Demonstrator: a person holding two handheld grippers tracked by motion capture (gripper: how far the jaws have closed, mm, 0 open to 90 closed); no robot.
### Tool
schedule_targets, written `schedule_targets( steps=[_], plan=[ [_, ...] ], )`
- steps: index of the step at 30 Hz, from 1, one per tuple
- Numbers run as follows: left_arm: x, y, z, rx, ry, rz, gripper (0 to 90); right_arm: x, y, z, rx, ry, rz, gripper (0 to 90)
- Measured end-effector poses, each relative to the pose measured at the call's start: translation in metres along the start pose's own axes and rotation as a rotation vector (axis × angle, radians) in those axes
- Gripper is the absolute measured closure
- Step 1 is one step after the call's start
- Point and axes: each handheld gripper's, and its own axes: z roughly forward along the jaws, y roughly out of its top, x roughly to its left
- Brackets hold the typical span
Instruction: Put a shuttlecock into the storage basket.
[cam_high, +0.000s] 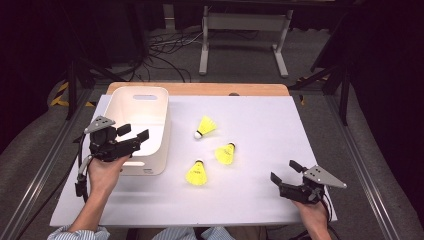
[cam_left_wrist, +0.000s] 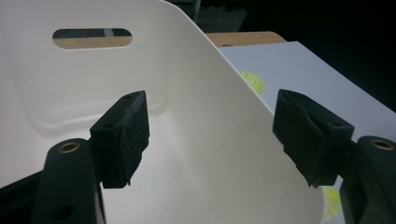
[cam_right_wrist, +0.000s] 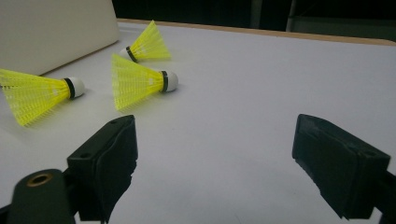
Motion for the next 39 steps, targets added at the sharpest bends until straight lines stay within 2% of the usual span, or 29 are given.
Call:
schedule_targets(
  steps=[18,39],
  plan=[
    [-0.013,0.003,0.011,0.011,-0.033,0.006,26.9,0.0,0.0,0.0,-0.001,0.001,-0.001,14.5],
    [-0.032,0.005,0.025,0.038,-0.067,0.048,28.6,0.0,0.0,0.0,-0.001,0.003,0.0,14.5]
  ],
)
